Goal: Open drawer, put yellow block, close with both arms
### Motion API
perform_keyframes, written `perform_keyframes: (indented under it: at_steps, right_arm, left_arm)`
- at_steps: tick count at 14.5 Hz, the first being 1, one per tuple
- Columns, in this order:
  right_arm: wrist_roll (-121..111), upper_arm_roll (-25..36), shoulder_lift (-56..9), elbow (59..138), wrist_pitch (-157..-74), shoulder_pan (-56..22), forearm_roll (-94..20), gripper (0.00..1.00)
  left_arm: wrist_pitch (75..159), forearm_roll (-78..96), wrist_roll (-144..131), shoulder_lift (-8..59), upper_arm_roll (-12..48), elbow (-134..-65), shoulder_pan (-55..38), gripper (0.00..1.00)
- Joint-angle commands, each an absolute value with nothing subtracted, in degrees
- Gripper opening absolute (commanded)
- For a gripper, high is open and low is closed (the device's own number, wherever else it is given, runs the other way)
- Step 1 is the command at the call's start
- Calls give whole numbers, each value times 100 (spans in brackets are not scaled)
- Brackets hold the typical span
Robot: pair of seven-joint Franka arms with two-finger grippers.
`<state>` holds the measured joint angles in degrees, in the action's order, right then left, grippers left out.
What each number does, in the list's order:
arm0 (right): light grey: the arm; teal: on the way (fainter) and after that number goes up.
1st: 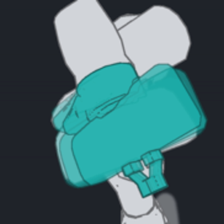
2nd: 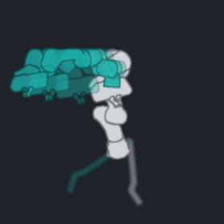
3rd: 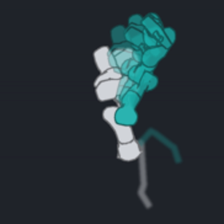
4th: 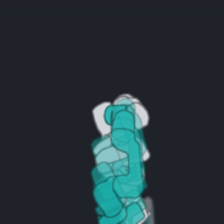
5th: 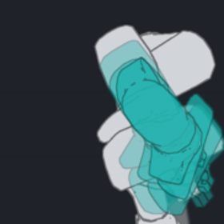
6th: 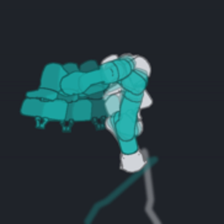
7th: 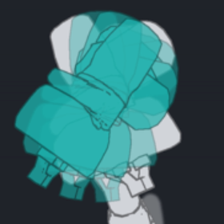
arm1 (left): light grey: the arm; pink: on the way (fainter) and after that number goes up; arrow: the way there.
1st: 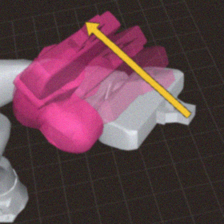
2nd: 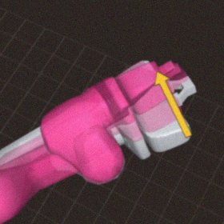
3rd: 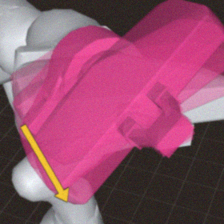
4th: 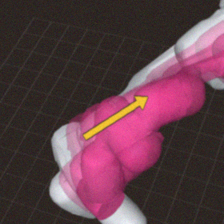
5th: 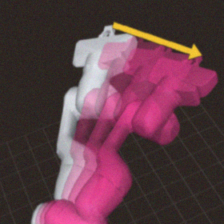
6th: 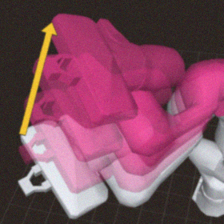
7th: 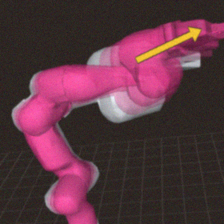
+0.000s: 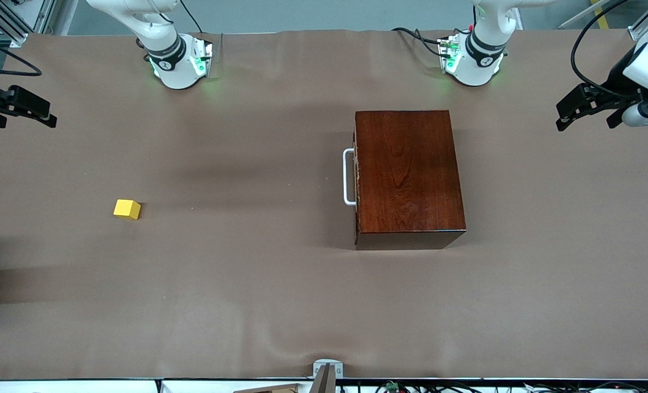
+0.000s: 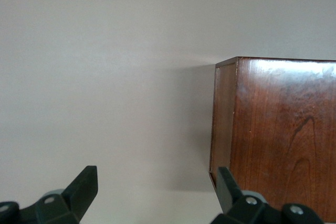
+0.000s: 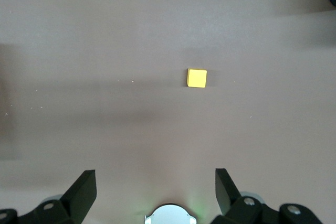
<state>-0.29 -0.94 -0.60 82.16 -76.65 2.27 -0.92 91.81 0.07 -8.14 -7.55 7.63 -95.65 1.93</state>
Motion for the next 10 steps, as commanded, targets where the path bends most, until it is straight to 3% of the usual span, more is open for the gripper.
perform_keyframes:
  at_steps: [1, 4, 10]
  right_arm:
    - [-35, -141, -123, 8095, -7576, 334, -158, 100]
    - [-26, -141, -123, 8095, -7550, 378, -158, 100]
    - [-26, -141, -141, 8095, -7515, 378, -158, 100]
  left_arm:
    - [9053, 114, -870, -528, 861, -9299, 176, 100]
    - [9053, 53, -861, -326, 1237, -9124, 141, 100]
    - [9053, -104, -2327, 877, 2197, -8132, -297, 100]
